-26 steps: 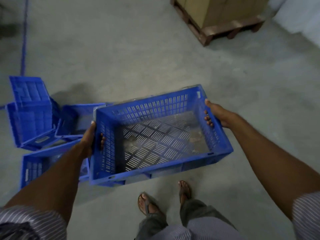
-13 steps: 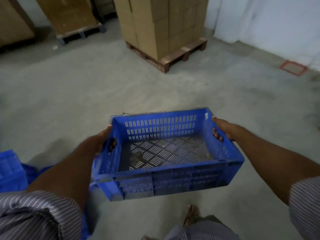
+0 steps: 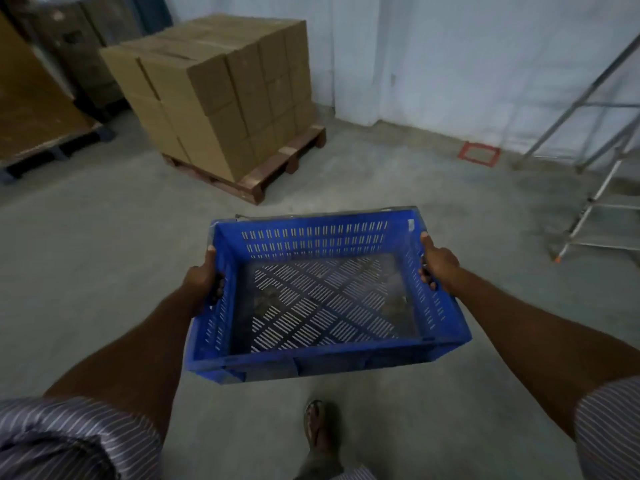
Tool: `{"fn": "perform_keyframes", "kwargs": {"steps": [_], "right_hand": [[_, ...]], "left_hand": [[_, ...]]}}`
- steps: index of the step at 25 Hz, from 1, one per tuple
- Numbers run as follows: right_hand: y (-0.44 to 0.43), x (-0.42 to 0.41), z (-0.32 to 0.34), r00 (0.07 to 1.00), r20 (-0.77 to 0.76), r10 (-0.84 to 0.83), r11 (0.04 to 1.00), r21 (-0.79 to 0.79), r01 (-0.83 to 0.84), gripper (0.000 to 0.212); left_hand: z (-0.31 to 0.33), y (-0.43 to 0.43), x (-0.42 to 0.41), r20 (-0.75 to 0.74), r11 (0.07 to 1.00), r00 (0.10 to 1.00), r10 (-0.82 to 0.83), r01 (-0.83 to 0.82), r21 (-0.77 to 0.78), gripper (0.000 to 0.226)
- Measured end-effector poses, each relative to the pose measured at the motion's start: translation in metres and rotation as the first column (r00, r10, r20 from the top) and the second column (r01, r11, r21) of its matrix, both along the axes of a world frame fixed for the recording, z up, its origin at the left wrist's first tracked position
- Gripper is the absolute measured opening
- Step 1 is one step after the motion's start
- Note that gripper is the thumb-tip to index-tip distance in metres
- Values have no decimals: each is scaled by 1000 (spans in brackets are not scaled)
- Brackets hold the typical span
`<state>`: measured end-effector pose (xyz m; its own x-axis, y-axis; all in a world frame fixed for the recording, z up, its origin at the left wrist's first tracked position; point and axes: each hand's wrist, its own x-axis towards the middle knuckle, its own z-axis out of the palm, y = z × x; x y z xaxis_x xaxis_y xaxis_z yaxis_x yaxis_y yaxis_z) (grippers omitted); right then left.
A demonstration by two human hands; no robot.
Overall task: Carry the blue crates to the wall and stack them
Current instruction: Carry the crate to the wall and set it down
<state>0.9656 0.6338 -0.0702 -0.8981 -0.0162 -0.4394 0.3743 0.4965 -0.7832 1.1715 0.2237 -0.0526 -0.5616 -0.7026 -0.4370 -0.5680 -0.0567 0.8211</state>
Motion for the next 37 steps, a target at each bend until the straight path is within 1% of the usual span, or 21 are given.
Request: {"fn": "perform_keyframes", "kwargs": {"steps": [2, 4, 7, 9, 11, 13, 16, 17, 20, 22, 24, 26, 27, 29, 32, 37], "right_hand": [[-9, -33, -3, 993, -78, -85, 996, 31, 87, 76], [-17, -66, -7, 975, -138, -176, 982, 47, 184, 79], [-24, -118, 5, 946, -165, -280, 957, 29, 288, 83], [-22, -161, 14, 921, -183, -343, 935, 28, 354, 96], [-15, -214, 15, 893, -241, -381, 916, 36, 401, 117], [-9, -274, 8, 878, -264, -400, 907, 23, 420, 125], [-7, -357, 7, 856, -268, -442, 888, -1, 459, 122], [-7, -387, 10, 854, -258, -452, 884, -4, 467, 117], [-9, -472, 22, 872, -207, -444, 893, -15, 451, 88], [-7, -532, 35, 887, -180, -425, 905, -43, 424, 75], [-2, -591, 54, 914, -161, -373, 928, -43, 371, 60], [-5, -646, 73, 946, -109, -305, 952, -68, 299, 48], [-7, -678, 80, 955, -82, -284, 958, -74, 278, 47], [-10, -741, 86, 961, -5, -277, 959, -69, 276, 55], [-23, -831, 75, 959, 111, -261, 964, -19, 264, 59], [-46, -974, 38, 926, 160, -342, 934, -48, 353, 59]], "left_hand": [[-1, -11, -51, -44, 997, 999, -22, 19, -70, 75], [-2, -22, -104, -93, 993, 993, -79, 70, -98, 74], [14, -41, -187, -149, 985, 978, -146, 130, -116, 75], [28, -49, -244, -186, 980, 964, -190, 174, -102, 71], [37, -54, -307, -232, 969, 942, -243, 228, -90, 66], [33, -62, -373, -245, 949, 917, -315, 304, -82, 67], [27, -66, -469, -244, 910, 879, -409, 413, -35, 71], [24, -66, -509, -254, 893, 862, -438, 450, -10, 70], [21, -67, -619, -239, 870, 848, -473, 492, 26, 67], [24, -71, -693, -220, 858, 842, -493, 512, 38, 68], [32, -75, -762, -182, 843, 838, -514, 533, 75, 69], [47, -79, -821, -132, 827, 834, -536, 550, 112, 68], [52, -83, -857, -108, 817, 826, -553, 563, 126, 67], [55, -91, -931, -57, 803, 813, -579, 581, 132, 63], [50, -104, -1041, 45, 783, 787, -615, 603, 156, 59], [23, -126, -1216, 76, 722, 726, -683, 657, 218, 59]]}}
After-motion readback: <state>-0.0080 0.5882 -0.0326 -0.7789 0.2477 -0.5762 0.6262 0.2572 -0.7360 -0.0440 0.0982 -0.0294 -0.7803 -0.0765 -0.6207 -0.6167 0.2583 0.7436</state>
